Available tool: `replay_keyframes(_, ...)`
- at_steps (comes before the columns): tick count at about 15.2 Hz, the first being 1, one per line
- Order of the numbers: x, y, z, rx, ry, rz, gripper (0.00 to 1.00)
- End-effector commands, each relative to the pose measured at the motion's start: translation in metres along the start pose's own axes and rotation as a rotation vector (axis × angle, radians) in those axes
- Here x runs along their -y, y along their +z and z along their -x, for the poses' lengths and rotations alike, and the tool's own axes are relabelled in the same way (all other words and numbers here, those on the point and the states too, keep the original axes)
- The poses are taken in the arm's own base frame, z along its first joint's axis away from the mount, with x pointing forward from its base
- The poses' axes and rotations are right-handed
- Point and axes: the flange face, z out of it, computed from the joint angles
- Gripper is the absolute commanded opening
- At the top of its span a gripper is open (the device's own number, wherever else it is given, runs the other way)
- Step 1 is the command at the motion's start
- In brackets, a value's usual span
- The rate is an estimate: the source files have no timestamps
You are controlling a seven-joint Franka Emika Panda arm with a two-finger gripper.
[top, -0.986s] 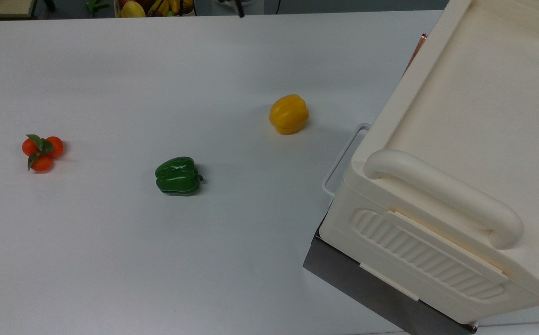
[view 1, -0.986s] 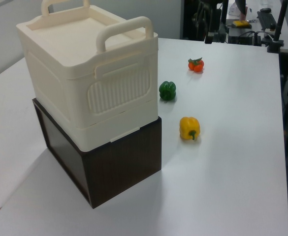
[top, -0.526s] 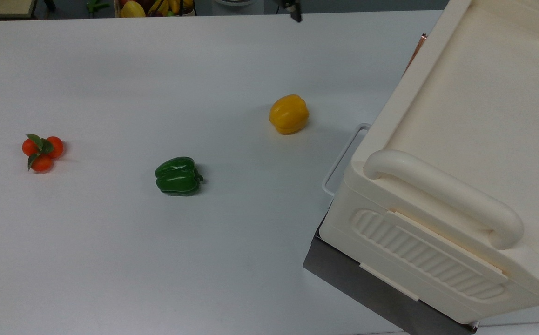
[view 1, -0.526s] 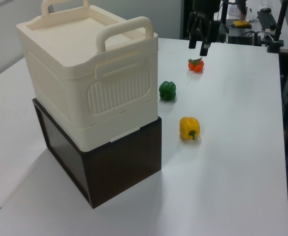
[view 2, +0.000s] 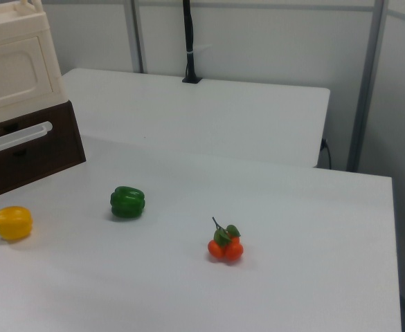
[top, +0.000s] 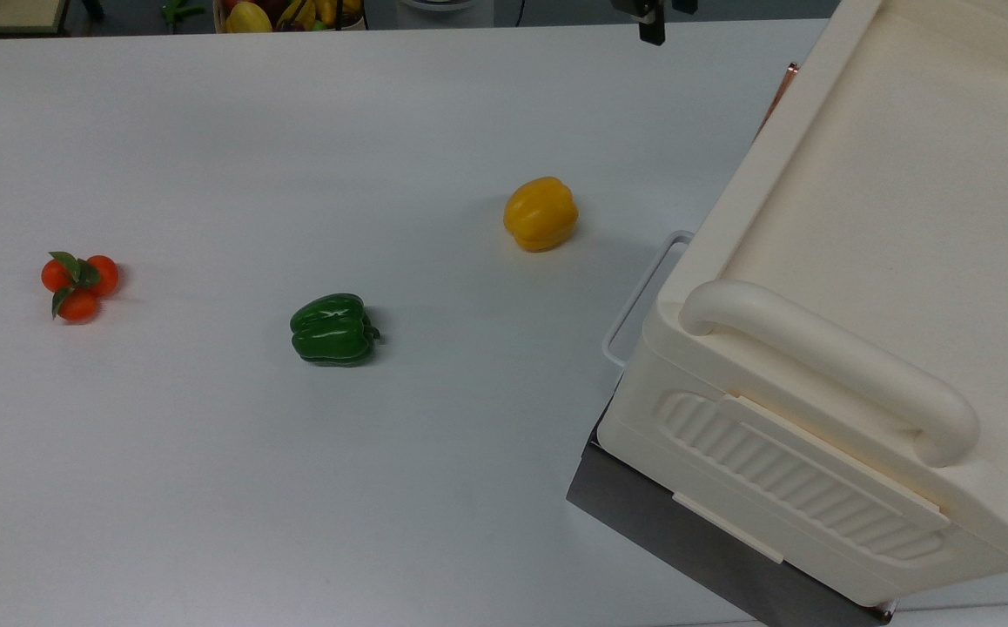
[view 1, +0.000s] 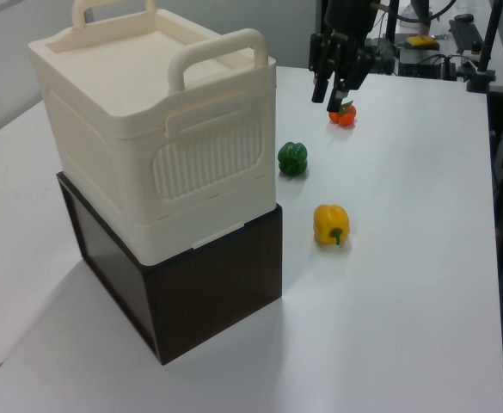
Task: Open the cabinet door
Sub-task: 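Move the gripper down to the edge of the cream box door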
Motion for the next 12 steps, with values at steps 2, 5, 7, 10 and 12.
replay_keyframes(2,-0.004,0.004,-0.009,-0.058,-0.062,0.033,0.31)
replay_keyframes(5,-0.002,0.011,-0.020,-0.101,-0.080,0.052,0.30)
replay_keyframes(7,-0.004,0.018,-0.026,-0.127,-0.091,0.060,0.30)
replay_keyframes(10,-0.008,0.021,-0.032,-0.173,-0.096,0.081,0.30)
replay_keyframes(12,-0.009,0.027,-0.036,-0.187,-0.127,0.086,0.31)
